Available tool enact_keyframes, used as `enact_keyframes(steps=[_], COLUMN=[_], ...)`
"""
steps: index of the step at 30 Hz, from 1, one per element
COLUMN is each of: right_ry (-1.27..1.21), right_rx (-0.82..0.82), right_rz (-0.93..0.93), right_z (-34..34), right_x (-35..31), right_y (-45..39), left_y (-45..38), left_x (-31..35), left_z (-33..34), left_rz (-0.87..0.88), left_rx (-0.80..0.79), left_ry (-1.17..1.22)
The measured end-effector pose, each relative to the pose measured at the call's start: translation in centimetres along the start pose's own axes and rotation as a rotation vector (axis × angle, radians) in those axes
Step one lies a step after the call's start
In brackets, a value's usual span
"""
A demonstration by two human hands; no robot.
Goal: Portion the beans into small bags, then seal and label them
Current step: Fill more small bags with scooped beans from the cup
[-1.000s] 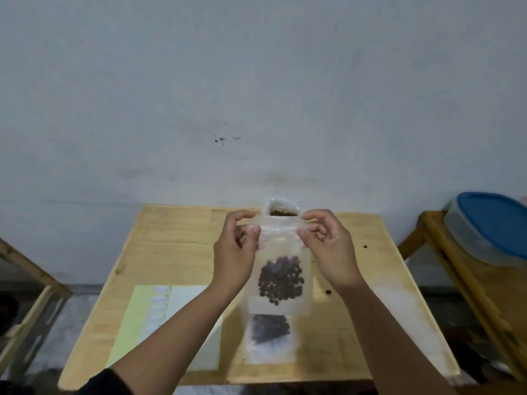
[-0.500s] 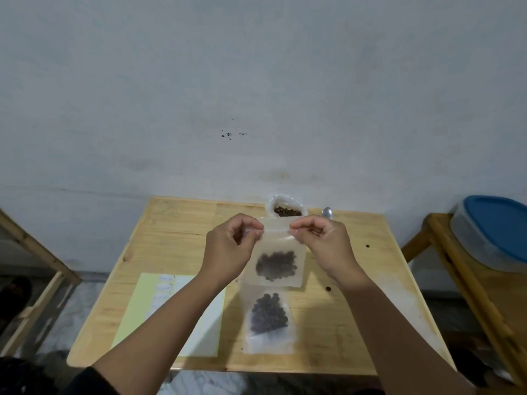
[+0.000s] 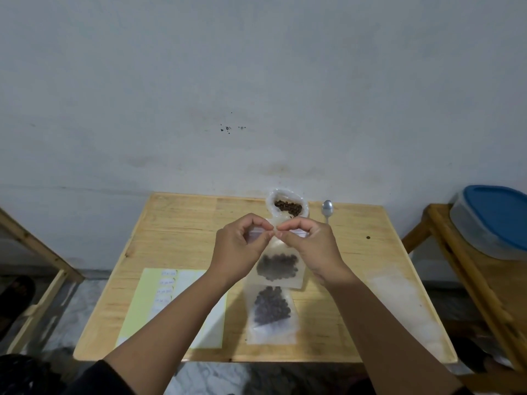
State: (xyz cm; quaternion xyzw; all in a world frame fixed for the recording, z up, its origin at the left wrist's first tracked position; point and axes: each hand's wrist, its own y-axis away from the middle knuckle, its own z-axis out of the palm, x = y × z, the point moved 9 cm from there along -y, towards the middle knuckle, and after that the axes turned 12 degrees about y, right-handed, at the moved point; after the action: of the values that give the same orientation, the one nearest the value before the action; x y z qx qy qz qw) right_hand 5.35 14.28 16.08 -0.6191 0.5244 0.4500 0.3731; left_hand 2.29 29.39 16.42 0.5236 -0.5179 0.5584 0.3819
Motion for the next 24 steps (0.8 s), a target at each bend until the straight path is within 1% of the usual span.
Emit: enact_keyframes(steps=[2, 4, 6, 9, 13, 15, 17, 21, 24], right_ry=[-0.020, 0.007, 0.015, 0.039, 0.082, 0.192, 0.264, 0.298, 0.339], right_rx=[-0.069, -0.139, -0.135, -0.031, 0.045, 0.028, 0.019, 0.001, -0.006], right_rz=[0.017, 0.039, 0.072, 0.147, 0.245, 0.284, 0.328, 0.391, 0.386], right_z=[0.6, 1.3, 1.6, 1.8, 2.5, 2.9, 3.1, 3.3, 3.4], right_x=[0.4, 1.3, 2.8, 5.8, 10.4, 12.6, 14.9, 17.5, 18.0], right_y=[0.3, 0.9, 1.6, 2.2, 2.9, 3.3, 3.7, 4.4, 4.3], left_y=[0.0, -0.2, -0.2, 0.7, 3.4, 5.0, 6.3, 7.7, 7.9], left_x=[-0.6, -1.4, -2.2, -4.3, -10.1, -12.7, -14.7, -16.8, -17.2], left_z=[-0.6, -1.8, -2.4, -1.8, -0.1, 0.5, 0.9, 0.9, 0.8], left_rz=[-0.037, -0.071, -0.096, -0.151, -0.311, -0.392, -0.436, -0.471, -0.473], left_rx=[0.051, 0.134, 0.164, 0.100, 0.005, -0.018, -0.025, 0.005, 0.010], left_ry=[0.026, 0.090, 0.120, 0.079, 0.013, -0.033, -0.076, -0.142, -0.162])
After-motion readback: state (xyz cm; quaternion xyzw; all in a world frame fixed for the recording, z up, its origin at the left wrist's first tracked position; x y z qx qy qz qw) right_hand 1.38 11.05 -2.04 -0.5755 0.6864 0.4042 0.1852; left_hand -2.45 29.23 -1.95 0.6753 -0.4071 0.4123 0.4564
